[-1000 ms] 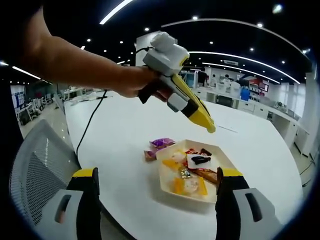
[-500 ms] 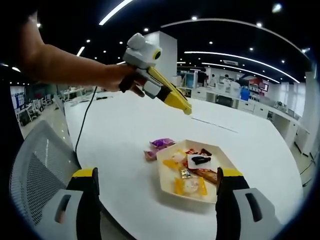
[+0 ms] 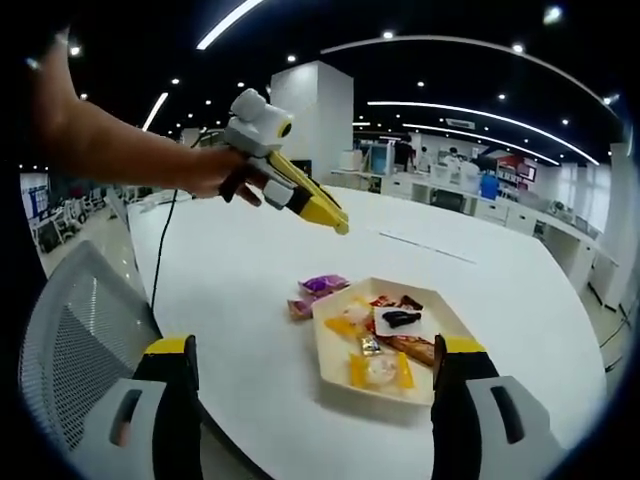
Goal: Place the target food into the container with the food tongs after gripping and lifting it, then release it inside without dropping or visibly crushing the food.
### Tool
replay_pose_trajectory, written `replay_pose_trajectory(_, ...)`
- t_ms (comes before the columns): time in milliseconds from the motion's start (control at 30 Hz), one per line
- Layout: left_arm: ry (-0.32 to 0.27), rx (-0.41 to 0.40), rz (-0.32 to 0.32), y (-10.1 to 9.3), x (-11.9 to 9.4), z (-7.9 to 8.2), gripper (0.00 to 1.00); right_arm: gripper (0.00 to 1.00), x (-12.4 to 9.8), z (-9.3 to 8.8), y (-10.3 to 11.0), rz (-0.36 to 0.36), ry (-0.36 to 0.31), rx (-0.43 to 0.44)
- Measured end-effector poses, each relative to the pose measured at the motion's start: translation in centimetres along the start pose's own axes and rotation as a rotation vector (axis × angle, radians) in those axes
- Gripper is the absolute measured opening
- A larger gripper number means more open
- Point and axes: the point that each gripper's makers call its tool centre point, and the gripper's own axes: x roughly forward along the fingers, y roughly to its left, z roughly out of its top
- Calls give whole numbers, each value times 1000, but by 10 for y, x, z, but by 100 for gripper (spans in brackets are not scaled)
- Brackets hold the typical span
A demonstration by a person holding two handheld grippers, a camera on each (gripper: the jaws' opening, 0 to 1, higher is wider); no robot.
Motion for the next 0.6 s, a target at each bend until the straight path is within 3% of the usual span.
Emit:
replay_pose_trajectory(300, 31, -36, 44, 4, -12, -30, 26, 96, 1, 1, 3, 15, -7, 0)
replay_pose_trajectory(600, 44, -84, 81, 4, -11, -48, 26, 96, 1, 1, 2, 13, -7, -1)
